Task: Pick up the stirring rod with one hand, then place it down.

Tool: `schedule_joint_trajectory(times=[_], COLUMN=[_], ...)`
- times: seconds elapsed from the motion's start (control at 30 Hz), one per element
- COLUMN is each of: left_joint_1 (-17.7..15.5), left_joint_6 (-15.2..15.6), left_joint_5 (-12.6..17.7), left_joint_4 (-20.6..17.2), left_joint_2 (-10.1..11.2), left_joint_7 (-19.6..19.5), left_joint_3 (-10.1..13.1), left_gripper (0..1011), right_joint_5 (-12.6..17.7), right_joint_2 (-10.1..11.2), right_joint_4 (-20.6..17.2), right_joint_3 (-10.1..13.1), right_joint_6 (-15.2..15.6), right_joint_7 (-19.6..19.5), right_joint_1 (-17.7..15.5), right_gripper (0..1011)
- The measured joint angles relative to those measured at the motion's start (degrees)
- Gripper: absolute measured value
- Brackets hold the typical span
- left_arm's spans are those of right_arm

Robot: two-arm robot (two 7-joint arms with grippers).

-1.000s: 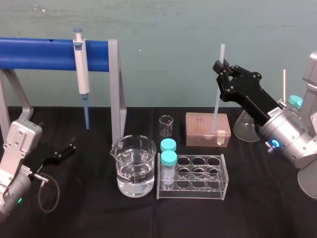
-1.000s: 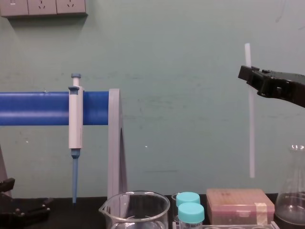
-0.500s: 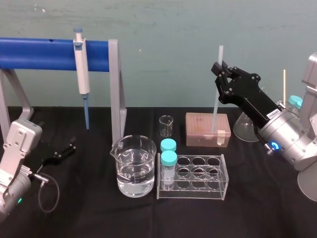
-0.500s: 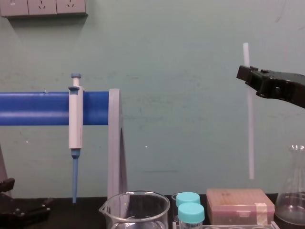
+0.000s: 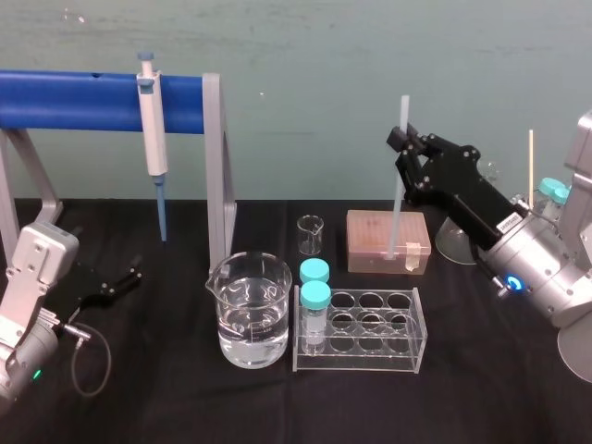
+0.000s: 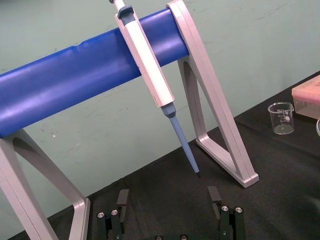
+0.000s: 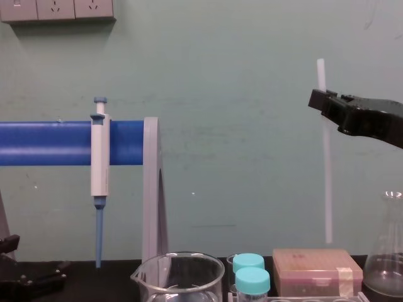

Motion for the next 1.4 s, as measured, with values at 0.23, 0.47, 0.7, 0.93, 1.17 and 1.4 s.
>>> schedule_joint_trajectory(times=[0.23,0.47,0.7,0.93,1.17,1.4], left_joint_1=[0.0,0.0,0.0,0.0,0.0,0.0], left_joint_6=[0.0,0.0,0.0,0.0,0.0,0.0], left_joint_5=[0.0,0.0,0.0,0.0,0.0,0.0], left_joint_4=[0.0,0.0,0.0,0.0,0.0,0.0], left_joint_2=[0.0,0.0,0.0,0.0,0.0,0.0], left_joint_7=[0.0,0.0,0.0,0.0,0.0,0.0], left_joint_3=[0.0,0.0,0.0,0.0,0.0,0.0], left_gripper=[1000,1000,1000,1000,1000,1000], right_joint_5=[2.5,2.8,2.1,1.0,0.0,-0.1], right_joint_2=[1.0,1.7,1.5,0.7,-0.1,-1.2], right_joint_4=[2.1,4.4,6.2,8.5,10.4,11.9], right_joint_3=[-1.2,-2.7,-3.6,-4.4,-4.7,-4.8], right_joint_6=[-3.0,-4.5,-4.8,-4.9,-5.2,-5.4], right_joint_7=[5.6,7.4,7.0,6.1,5.4,5.1], right_joint_1=[0.2,0.5,0.8,1.1,1.3,1.3], right_gripper=[69,70,69,69,69,69])
